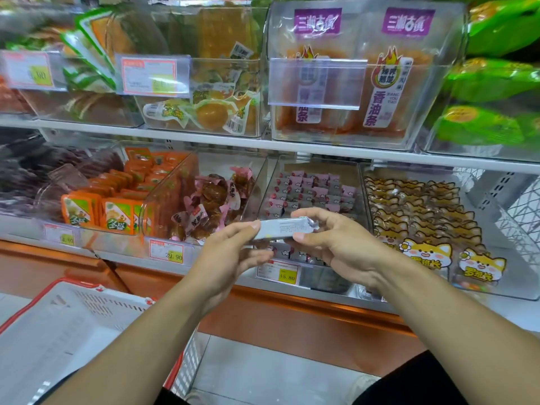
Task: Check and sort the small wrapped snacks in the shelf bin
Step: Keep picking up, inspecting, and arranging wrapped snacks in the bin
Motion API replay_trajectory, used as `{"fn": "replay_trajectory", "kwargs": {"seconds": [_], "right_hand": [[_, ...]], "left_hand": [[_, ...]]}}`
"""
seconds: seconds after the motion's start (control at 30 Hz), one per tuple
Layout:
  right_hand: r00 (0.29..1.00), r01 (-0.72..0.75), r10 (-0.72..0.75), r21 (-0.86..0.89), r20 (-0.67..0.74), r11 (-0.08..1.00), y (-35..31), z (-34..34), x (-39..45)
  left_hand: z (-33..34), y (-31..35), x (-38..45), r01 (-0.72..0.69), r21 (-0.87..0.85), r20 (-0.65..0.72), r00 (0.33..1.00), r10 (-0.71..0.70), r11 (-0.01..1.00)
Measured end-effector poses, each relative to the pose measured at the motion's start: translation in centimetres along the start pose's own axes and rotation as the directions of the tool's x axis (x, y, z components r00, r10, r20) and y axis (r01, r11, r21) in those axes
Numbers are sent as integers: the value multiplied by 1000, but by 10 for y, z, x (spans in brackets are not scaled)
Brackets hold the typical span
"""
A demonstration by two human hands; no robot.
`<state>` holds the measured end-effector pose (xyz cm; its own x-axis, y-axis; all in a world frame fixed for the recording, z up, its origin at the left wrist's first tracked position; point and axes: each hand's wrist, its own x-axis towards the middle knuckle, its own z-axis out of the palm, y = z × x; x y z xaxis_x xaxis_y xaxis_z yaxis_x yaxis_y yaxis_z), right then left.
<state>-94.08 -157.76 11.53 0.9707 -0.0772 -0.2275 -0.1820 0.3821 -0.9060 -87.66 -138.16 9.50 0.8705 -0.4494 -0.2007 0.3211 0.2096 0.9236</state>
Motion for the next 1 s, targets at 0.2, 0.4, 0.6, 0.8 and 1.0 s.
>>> {"fn": "replay_trajectory", "kwargs": {"seconds": [0.2, 0.4, 0.6, 0.8, 1.0], "right_hand": [[989, -109, 114, 60, -90, 992, -3, -4, 2], [992, -53, 56, 30, -109, 998, -3, -6, 3], [997, 63, -64, -34, -38, 997, -3, -6, 1], [988, 147, -153, -151, -28, 977, -3, -6, 2], [988, 111, -115, -46, -102, 993, -3, -5, 1]], "left_hand": [[3, 1, -5, -86, -5, 147, 985, 86, 996], [6, 0, -4, -78, -57, 116, 990, 84, 995], [7, 2, -2, 64, -69, 29, 998, -62, 996], [6, 1, 0, 71, -70, -8, 997, -71, 995], [4, 2, 0, -49, -44, 6, 999, 49, 998]]}}
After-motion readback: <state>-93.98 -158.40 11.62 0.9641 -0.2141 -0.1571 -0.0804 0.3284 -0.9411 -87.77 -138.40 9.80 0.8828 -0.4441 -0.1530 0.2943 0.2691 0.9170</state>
